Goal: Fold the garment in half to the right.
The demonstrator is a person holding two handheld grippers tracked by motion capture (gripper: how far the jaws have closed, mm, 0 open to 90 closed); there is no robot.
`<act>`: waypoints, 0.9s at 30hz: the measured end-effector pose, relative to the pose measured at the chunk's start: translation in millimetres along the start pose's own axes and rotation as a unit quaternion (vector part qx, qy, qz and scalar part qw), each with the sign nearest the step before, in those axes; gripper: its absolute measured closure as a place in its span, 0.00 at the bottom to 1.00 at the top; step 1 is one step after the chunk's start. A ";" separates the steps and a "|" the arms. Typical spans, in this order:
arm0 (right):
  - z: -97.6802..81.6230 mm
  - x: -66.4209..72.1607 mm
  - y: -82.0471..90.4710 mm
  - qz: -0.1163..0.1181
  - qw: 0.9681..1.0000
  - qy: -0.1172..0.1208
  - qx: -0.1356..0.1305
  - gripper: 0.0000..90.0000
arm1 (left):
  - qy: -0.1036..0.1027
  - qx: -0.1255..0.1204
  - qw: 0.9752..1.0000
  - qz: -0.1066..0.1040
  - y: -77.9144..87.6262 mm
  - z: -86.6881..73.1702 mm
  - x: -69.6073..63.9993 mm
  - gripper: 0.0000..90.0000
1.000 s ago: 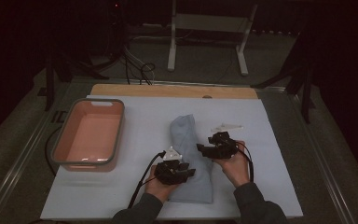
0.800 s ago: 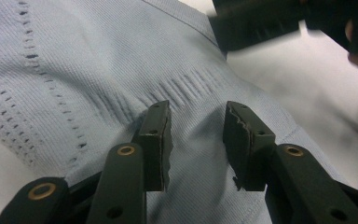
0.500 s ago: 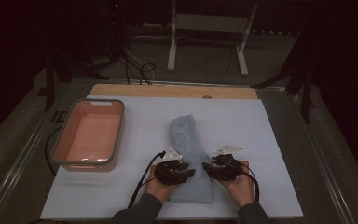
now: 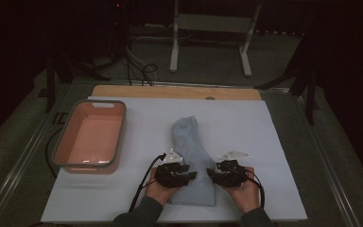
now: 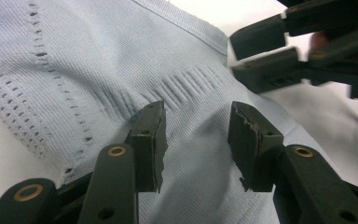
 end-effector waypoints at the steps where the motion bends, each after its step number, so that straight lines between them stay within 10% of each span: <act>1: -2.3 2.9 3.7 0.008 1.000 -0.005 -0.001 0.53 | -0.001 0.001 1.000 0.001 -0.7 -0.2 0.4 0.64; 20: -26.0 28.9 2.0 0.056 0.997 -0.013 0.045 0.52 | 0.005 0.002 1.000 0.007 -3.3 -0.3 1.4 0.65; 27: -27.9 35.1 -0.3 0.073 0.996 -0.011 0.059 0.75 | 0.003 0.003 1.000 0.008 -3.6 -0.3 1.2 0.65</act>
Point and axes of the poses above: each handheld gripper's, and its own axes: y roughly backward along the jaws, z roughly out of its top, x roughly to its left, the point moved 7 cm from there along -y, roughly forward along the jaws, and after that the axes turned 10 degrees about y, right-handed, at the moved point
